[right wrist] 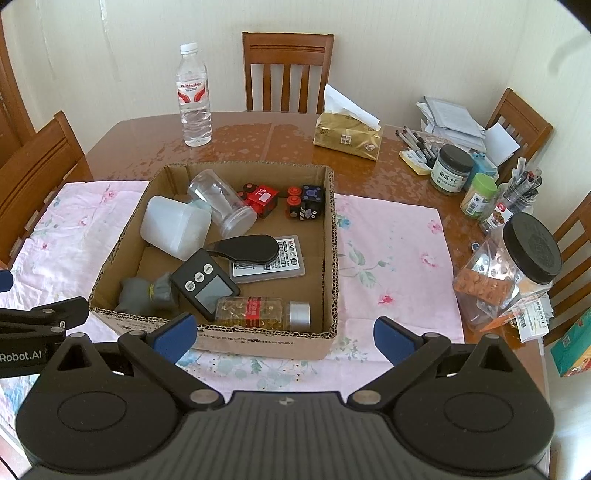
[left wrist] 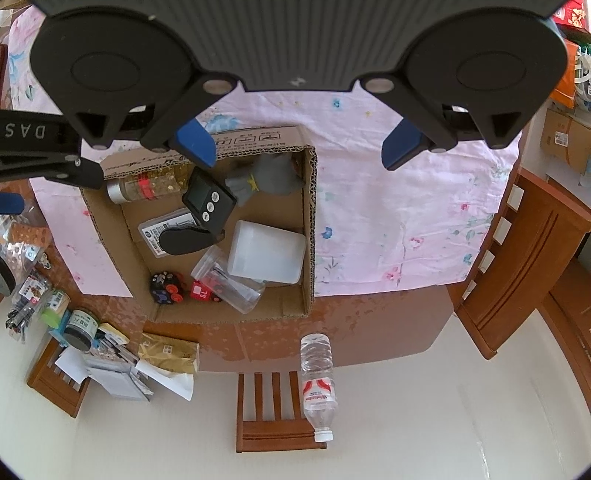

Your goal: Organize rigid objects

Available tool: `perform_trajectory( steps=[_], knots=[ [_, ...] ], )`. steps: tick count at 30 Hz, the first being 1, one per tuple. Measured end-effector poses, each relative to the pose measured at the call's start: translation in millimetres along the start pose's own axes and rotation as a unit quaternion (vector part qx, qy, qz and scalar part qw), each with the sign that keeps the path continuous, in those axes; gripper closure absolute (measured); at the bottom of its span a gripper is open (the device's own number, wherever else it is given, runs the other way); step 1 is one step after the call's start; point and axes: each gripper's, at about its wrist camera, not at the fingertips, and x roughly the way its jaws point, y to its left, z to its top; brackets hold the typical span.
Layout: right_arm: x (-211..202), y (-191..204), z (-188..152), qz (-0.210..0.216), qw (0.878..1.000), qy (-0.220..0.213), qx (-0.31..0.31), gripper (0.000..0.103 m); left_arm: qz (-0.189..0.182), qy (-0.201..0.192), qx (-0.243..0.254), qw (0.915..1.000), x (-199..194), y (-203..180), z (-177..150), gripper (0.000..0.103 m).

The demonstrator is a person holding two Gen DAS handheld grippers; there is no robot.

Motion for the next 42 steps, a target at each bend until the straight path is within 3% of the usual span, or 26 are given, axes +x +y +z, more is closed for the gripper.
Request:
perform_trajectory(
  steps=[42],
  knots=[
    [-1.9, 0.6, 0.7, -0.004, 1.000, -0.003, -0.001, 0.000, 0.000, -0.003, -0.001, 1.0000, -3.7, -1.7, 0.7, 0.007]
  ],
)
